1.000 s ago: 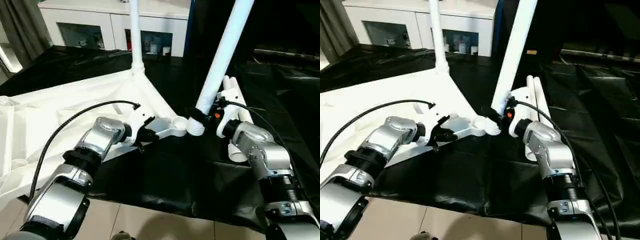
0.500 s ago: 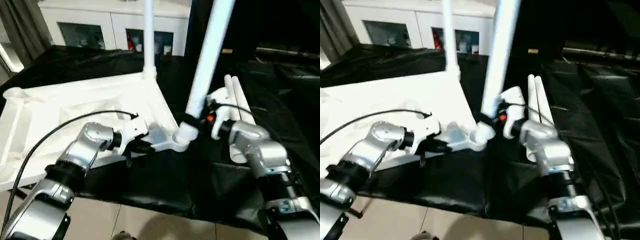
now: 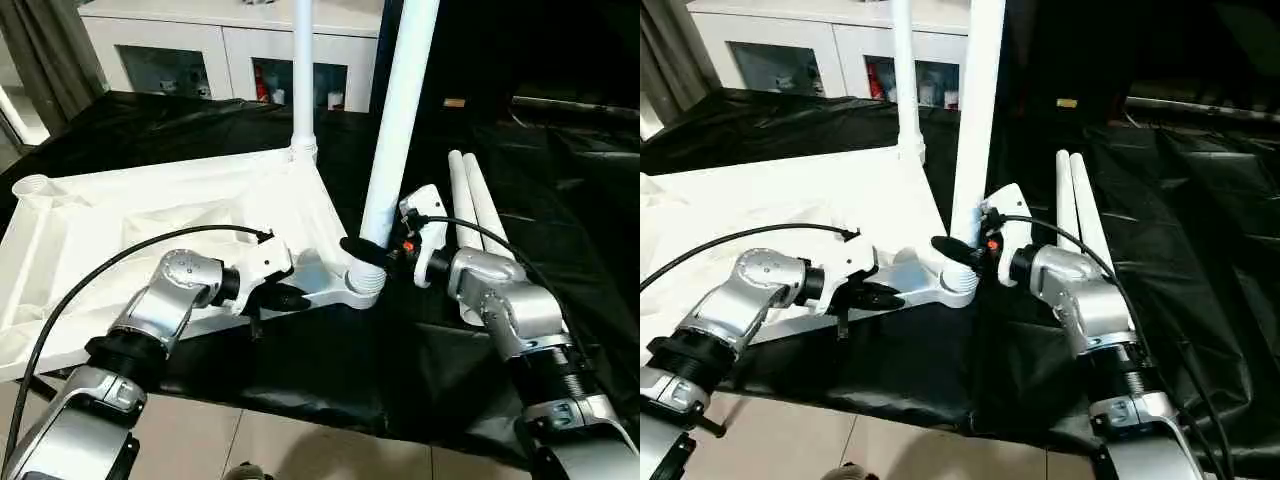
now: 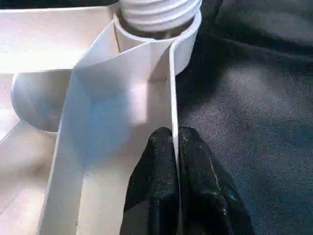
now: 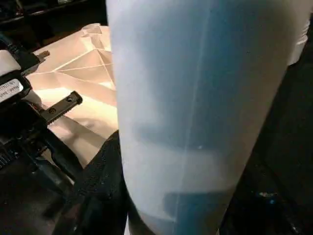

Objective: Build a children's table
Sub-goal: Insert table leg to table base

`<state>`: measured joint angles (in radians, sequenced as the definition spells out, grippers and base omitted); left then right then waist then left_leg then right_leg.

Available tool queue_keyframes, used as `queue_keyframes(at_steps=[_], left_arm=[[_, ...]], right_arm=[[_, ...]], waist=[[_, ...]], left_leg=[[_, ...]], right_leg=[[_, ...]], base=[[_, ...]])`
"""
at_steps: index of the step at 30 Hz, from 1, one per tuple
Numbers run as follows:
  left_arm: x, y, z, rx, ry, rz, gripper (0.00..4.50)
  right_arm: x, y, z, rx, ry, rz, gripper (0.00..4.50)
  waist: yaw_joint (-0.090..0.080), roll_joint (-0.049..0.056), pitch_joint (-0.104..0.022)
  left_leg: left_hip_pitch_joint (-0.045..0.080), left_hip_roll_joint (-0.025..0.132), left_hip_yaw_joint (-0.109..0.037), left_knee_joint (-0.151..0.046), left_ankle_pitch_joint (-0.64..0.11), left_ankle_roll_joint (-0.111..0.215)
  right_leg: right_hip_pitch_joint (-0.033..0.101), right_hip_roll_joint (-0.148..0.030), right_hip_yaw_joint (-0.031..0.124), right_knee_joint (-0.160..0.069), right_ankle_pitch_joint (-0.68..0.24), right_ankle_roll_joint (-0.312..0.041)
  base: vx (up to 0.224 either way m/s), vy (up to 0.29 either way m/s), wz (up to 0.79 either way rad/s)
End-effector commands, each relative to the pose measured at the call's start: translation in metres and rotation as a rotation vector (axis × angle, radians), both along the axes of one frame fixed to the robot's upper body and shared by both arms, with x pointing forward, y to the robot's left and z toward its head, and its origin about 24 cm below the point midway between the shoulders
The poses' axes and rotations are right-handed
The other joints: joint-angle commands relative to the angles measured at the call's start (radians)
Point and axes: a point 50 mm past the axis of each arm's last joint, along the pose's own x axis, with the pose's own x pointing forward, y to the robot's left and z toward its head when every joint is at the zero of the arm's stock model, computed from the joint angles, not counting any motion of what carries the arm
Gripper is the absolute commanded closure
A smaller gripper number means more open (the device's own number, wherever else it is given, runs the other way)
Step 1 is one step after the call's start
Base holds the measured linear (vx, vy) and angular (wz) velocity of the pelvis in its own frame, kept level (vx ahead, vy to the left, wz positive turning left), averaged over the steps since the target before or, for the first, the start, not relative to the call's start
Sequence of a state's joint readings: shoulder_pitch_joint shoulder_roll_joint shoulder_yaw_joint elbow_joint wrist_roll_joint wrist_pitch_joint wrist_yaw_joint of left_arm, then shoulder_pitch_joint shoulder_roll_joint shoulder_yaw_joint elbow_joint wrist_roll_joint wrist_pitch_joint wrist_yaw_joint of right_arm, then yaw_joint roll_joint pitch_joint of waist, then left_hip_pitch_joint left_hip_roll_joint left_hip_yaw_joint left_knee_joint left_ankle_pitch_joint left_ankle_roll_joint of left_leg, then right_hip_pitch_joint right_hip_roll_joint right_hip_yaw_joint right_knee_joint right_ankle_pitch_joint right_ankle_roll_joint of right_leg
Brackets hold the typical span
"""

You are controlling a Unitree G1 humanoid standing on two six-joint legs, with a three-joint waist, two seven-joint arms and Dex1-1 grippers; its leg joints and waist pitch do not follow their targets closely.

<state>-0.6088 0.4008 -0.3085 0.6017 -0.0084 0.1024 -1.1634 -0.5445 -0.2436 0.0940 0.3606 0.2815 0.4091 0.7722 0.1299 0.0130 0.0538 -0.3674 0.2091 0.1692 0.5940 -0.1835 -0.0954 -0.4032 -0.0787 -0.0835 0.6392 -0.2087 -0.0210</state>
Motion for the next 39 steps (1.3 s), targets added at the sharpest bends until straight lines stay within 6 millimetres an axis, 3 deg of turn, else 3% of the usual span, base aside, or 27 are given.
queue_keyframes(at_steps=[1, 12, 19, 20, 23, 24, 27, 31, 32, 34, 36, 39], left_arm=[[0.000, -0.009, 0.010, -0.162, -0.038, 0.005, 4.50], [-0.004, -0.003, 0.000, -0.073, -0.039, -0.014, 4.50], [-0.003, -0.001, -0.002, 0.014, -0.050, -0.031, 4.50], [-0.003, 0.000, -0.003, 0.028, -0.042, -0.030, 4.50], [-0.004, 0.003, -0.006, 0.066, -0.018, -0.028, 4.50], [-0.003, 0.005, -0.007, 0.080, -0.001, -0.016, 4.50], [-0.002, 0.005, -0.007, 0.082, 0.003, -0.009, 4.50], [0.001, 0.004, -0.006, 0.073, 0.009, 0.012, 4.50], [0.003, 0.003, -0.006, 0.069, 0.006, 0.016, 4.50], [0.004, 0.001, -0.004, 0.065, -0.001, 0.020, 4.50], [0.005, 0.000, -0.003, 0.065, -0.008, 0.020, 4.50], [0.006, 0.000, -0.003, 0.074, -0.014, 0.018, 4.50]], right_arm=[[0.001, 0.000, -0.004, -0.021, 0.013, 0.000, 2.60], [0.000, 0.006, -0.009, -0.037, 0.022, 0.026, 2.60], [-0.001, -0.008, -0.033, -0.019, 0.089, -0.065, 2.60], [-0.002, -0.010, -0.035, -0.008, 0.096, -0.081, 2.60], [-0.006, -0.016, -0.043, 0.017, 0.110, -0.120, 2.60], [-0.010, -0.019, -0.051, 0.064, 0.121, -0.166, 2.60], [-0.011, -0.020, -0.053, 0.086, 0.124, -0.185, 2.60], [-0.018, -0.021, -0.062, 0.175, 0.136, -0.251, 2.60], [-0.021, -0.021, -0.066, 0.191, 0.134, -0.263, 2.60], [-0.026, -0.020, -0.070, 0.190, 0.119, -0.267, 2.60], [-0.029, -0.018, -0.070, 0.122, 0.078, -0.226, 2.60], [-0.032, -0.013, -0.070, 0.020, 0.038, -0.148, 2.60]], waist=[[-0.002, -0.014, -0.072], [-0.004, -0.016, -0.070], [-0.007, -0.015, -0.067], [-0.006, -0.011, -0.068], [-0.007, -0.014, -0.069], [-0.007, -0.009, -0.071], [-0.008, -0.013, -0.071], [-0.010, -0.014, -0.066], [-0.007, -0.009, -0.065], [-0.007, -0.011, -0.063], [-0.005, -0.009, -0.060], [-0.005, -0.008, -0.064]], left_leg=[[0.003, 0.019, 0.001, -0.063, -0.087, 0.029], [0.003, 0.019, 0.001, -0.064, -0.095, 0.030], [0.007, 0.021, 0.000, -0.070, -0.143, 0.014], [0.008, 0.022, -0.002, -0.071, -0.146, 0.011], [0.008, 0.022, -0.003, -0.072, -0.158, 0.006], [0.010, 0.023, -0.003, -0.072, -0.163, 0.003], [0.011, 0.022, -0.003, -0.074, -0.172, 0.002], [0.014, 0.022, -0.004, -0.079, -0.223, -0.007], [0.020, 0.022, -0.002, -0.079, -0.249, -0.009], [0.020, 0.022, -0.005, -0.083, -0.267, -0.012], [0.030, 0.025, -0.007, -0.090, -0.304, -0.018], [0.025, 0.025, -0.008, -0.090, -0.261, -0.016]], right_leg=[[0.061, -0.069, 0.055, -0.070, -0.054, -0.191], [0.059, -0.068, 0.057, -0.074, -0.093, -0.170], [0.056, -0.070, 0.057, -0.083, -0.164, -0.163], [0.056, -0.070, 0.057, -0.082, -0.162, -0.163], [0.057, -0.069, 0.057, -0.082, -0.143, -0.167], [0.056, -0.068, 0.057, -0.081, -0.132, -0.170], [0.057, -0.068, 0.056, -0.080, -0.114, -0.180], [0.056, -0.069, 0.058, -0.088, -0.180, -0.176], [0.049, -0.071, 0.059, -0.097, -0.216, -0.167], [0.053, -0.072, 0.059, -0.100, -0.253, -0.160], [0.049, -0.073, 0.059, -0.109, -0.318, -0.147], [0.054, -0.069, 0.060, -0.100, -0.234, -0.159]], base=[[0.000, 0.000, 0.00], [0.000, 0.000, 0.00], [0.000, 0.000, 0.00], [0.000, 0.000, 0.00], [0.000, 0.000, 0.00], [0.000, 0.000, 0.00], [0.000, 0.000, 0.00], [0.000, 0.000, 0.00], [0.000, 0.000, 0.00], [0.000, 0.000, 0.00], [0.000, 0.000, 0.00], [0.000, 0.000, 0.00]])
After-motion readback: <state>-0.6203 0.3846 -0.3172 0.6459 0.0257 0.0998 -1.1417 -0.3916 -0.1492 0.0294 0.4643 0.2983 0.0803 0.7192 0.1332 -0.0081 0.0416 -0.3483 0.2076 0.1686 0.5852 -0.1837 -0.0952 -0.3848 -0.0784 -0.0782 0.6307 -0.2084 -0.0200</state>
